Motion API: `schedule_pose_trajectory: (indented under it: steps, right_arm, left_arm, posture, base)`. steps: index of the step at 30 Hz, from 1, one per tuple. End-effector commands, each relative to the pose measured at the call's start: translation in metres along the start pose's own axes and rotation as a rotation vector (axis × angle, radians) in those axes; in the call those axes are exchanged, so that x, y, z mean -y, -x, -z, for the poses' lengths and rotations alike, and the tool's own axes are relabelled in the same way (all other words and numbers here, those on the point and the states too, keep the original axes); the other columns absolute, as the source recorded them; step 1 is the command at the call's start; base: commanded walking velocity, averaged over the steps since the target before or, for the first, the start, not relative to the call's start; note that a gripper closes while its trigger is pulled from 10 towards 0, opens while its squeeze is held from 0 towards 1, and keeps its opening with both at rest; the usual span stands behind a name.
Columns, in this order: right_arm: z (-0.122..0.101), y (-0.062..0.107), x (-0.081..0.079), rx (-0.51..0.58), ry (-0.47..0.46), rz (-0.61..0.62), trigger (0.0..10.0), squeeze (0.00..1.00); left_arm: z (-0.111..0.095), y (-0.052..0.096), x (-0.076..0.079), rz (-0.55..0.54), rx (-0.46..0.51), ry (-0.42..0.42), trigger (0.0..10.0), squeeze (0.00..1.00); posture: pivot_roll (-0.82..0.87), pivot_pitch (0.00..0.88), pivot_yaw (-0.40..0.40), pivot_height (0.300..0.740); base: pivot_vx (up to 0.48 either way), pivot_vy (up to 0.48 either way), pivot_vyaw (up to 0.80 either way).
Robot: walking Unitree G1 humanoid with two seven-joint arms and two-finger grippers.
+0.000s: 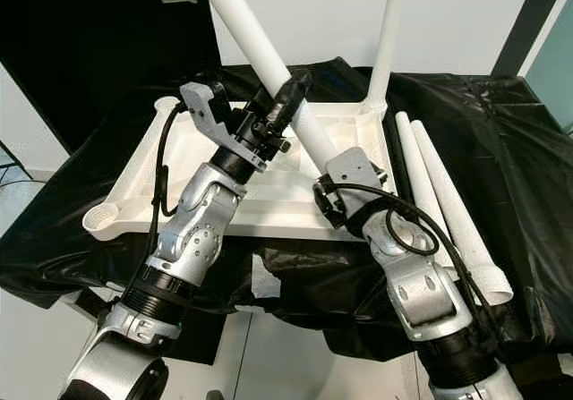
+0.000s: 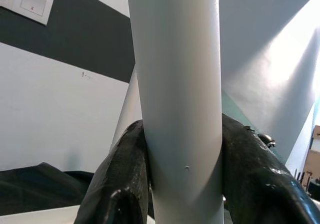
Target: Building children table
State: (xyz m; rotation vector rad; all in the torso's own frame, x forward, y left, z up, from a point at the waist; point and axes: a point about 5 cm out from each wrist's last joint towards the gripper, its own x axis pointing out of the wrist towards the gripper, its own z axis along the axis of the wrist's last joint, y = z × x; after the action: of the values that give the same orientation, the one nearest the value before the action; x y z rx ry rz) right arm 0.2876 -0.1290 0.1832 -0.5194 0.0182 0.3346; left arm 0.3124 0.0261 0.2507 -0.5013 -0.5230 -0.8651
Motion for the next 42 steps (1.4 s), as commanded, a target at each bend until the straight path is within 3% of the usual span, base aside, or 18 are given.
schedule_pose_trajectory:
  steps: [1,2,12,13,14,15,20,21,22,23,24,25,26,30,36,40,42]
  right_arm:
    - [0.001,-0.002,-0.004,-0.006,-0.015,-0.032,1.4,0.00]
    - [0.002,-0.003,-0.005,-0.008,-0.028,-0.042,0.0,0.00]
    - [0.003,-0.003,-0.004,-0.012,-0.059,-0.038,0.0,0.00]
    - [0.003,-0.002,-0.003,-0.013,-0.062,-0.028,0.0,0.00]
    - [0.003,-0.002,-0.003,-0.013,-0.062,-0.028,0.0,0.00]
    - [0.002,-0.001,-0.001,-0.012,-0.063,-0.018,0.0,0.00]
    - [0.000,-0.001,0.002,-0.002,-0.070,0.005,0.0,0.00]
    - [-0.002,-0.001,0.003,0.005,-0.072,0.014,0.0,0.00]
    - [-0.002,-0.001,0.003,0.005,-0.072,0.014,0.0,0.00]
    - [-0.005,0.000,0.005,0.015,-0.078,0.027,3.8,0.00]
    - [-0.005,0.000,0.005,0.015,-0.078,0.027,3.8,0.00]
    - [-0.008,0.001,0.007,0.026,-0.085,0.043,5.4,0.00]
    - [-0.011,0.002,0.010,0.035,-0.091,0.063,10.0,0.00]
    - [-0.015,0.004,0.023,0.056,-0.106,0.159,10.0,0.00]
    - [-0.015,0.005,0.028,0.061,-0.107,0.194,10.0,0.00]
    - [-0.019,0.007,0.038,0.081,-0.102,0.269,10.0,0.00]
    - [-0.019,0.007,0.038,0.081,-0.102,0.269,10.0,0.00]
  left_arm:
    - [0.003,0.004,0.016,0.291,-0.017,-0.011,0.0,0.00]
    - [0.003,0.005,0.015,0.287,-0.019,-0.010,0.0,0.00]
    - [0.004,0.006,0.016,0.286,-0.020,-0.008,0.0,0.00]
    - [0.004,0.006,0.016,0.287,-0.021,0.001,3.3,0.00]
    - [0.004,0.006,0.016,0.287,-0.021,0.001,3.3,0.00]
    - [0.004,0.006,0.016,0.291,-0.020,0.016,10.0,1.00]
    - [0.001,0.005,0.017,0.291,-0.008,0.022,10.0,1.00]
    - [-0.001,0.004,0.020,0.316,-0.005,0.043,10.0,0.90]
    - [-0.001,0.004,0.020,0.316,-0.005,0.043,10.0,0.90]
    - [-0.006,0.005,0.028,0.383,-0.005,0.079,10.0,0.00]
    - [-0.006,0.005,0.028,0.383,-0.005,0.079,10.0,0.00]
    - [-0.010,0.007,0.037,0.461,-0.015,0.115,10.0,0.00]
    - [-0.012,0.011,0.044,0.533,-0.030,0.148,10.0,0.00]
    - [-0.023,0.021,0.048,0.618,-0.016,0.236,10.0,0.00]
    - [-0.025,0.024,0.046,0.629,-0.012,0.234,10.0,0.00]
    - [-0.009,0.038,0.038,0.651,-0.119,0.210,10.0,0.00]
    - [-0.009,0.038,0.038,0.651,-0.119,0.210,10.0,0.00]
  posture:
    - [-0.16,0.000,0.014,0.740]
    - [-0.16,0.000,0.013,0.740]
    - [-0.16,0.000,0.016,0.740]
    - [-0.17,0.000,0.019,0.740]
    - [-0.17,0.000,0.019,0.740]
    - [-0.17,0.000,0.022,0.740]
    - [-0.17,0.000,0.027,0.740]
    - [-0.17,0.000,0.029,0.740]
    - [-0.17,0.000,0.029,0.740]
    - [-0.17,0.000,0.030,0.740]
    - [-0.17,0.000,0.030,0.740]
    - [-0.17,0.000,0.030,0.740]
    - [-0.18,0.001,0.032,0.740]
    - [-0.18,0.001,0.037,0.740]
    - [-0.18,0.001,0.038,0.740]
    - [-0.18,0.002,0.040,0.740]
    - [-0.18,0.002,0.040,0.740]
  base:
    - [0.000,0.000,0.00]
    - [0.000,0.000,0.00]
    - [0.000,0.000,0.00]
    - [0.000,0.000,0.00]
    - [0.000,0.000,0.00]
    - [0.000,0.000,0.00]
    - [0.000,0.000,0.00]
    - [0.000,0.000,0.00]
    - [0.000,0.000,0.00]
    - [0.000,0.000,0.00]
    - [0.000,0.000,0.00]
    - [0.000,0.000,0.00]
    - [0.000,0.000,0.00]
    - [0.000,0.000,0.00]
    - [0.000,0.000,0.00]
    - [0.000,0.000,0.00]
    - [0.000,0.000,0.00]
